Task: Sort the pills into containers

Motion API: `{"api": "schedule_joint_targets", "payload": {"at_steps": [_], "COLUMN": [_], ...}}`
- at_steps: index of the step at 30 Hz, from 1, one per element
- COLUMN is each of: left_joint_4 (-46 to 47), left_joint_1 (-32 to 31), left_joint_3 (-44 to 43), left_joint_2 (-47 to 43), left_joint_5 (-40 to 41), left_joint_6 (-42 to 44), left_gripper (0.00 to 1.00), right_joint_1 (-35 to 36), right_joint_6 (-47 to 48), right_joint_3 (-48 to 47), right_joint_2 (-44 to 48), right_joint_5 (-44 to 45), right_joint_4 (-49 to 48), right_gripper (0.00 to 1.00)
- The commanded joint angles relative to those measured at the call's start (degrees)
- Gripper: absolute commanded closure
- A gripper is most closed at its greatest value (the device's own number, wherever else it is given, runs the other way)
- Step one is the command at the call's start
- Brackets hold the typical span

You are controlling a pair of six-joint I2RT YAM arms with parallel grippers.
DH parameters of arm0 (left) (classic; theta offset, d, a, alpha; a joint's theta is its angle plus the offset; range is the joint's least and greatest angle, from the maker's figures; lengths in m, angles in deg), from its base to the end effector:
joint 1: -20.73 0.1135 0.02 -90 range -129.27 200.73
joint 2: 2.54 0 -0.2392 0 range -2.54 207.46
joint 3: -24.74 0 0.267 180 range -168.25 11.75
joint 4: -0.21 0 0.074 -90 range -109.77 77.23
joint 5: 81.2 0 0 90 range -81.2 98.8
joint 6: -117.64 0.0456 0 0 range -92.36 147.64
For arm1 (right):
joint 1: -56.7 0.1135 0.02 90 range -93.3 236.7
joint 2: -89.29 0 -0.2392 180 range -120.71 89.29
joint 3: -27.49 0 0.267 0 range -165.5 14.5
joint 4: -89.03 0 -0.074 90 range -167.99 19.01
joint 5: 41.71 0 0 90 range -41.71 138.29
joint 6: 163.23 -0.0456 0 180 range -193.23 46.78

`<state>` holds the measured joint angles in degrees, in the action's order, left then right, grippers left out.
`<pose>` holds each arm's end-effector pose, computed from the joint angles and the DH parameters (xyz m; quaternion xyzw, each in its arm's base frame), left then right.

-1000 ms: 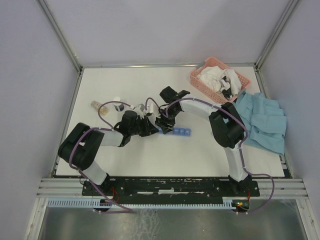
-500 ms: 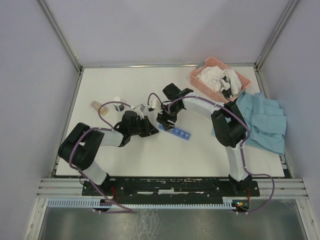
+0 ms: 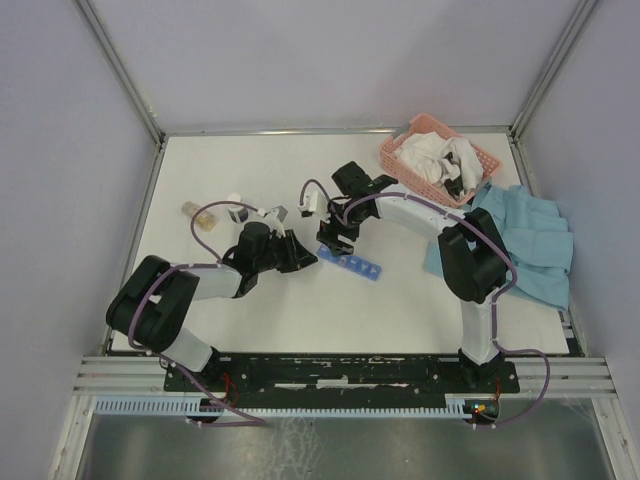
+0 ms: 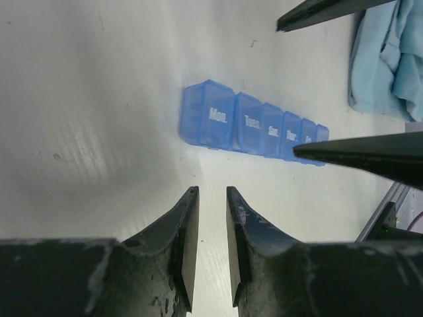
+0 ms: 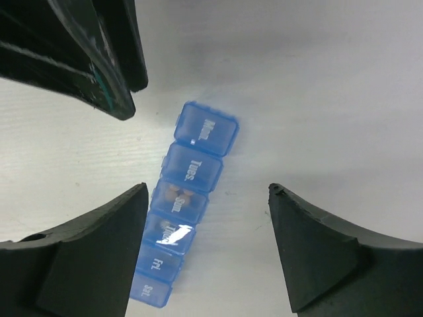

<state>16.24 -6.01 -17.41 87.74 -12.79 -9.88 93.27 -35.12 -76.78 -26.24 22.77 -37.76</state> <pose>0.2586 -0.1491 0.0920 0.0095 0.8643 -0.3917 0.3155 0.3373 0.2747 0.1733 -0.6157 0.7267 0.2125 0.2184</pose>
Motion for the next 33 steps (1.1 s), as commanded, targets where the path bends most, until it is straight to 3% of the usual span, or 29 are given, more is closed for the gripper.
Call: {"api": "schedule_joint_targets", "payload": {"at_steps": [1, 10, 33], "left_joint_4": [6.23, 9.36, 12.27], "left_joint_1": [0.15, 0.25, 0.27], "left_joint_3": [2.11, 7.20, 16.41], "left_joint_2": [-5.70, -11.31, -18.08], "left_joint_5": [1.32, 5.97, 6.65], "left_joint_6": [1.86, -0.43, -2.50], "left_gripper": [0.67, 0.60, 0.51], "right_joint_1": [-0.28, -0.16, 1.23], "right_joint_6": [0.76, 1.64, 8.73], "right_joint_3": [4.88, 5.31, 6.20], "right_joint_2": [4.03, 3.61, -0.49], "right_joint_5": [-1.38, 1.21, -2.25], "right_joint_4": [-0.47, 2.39, 8.18], "right_gripper": [0.16, 0.11, 0.34]}}
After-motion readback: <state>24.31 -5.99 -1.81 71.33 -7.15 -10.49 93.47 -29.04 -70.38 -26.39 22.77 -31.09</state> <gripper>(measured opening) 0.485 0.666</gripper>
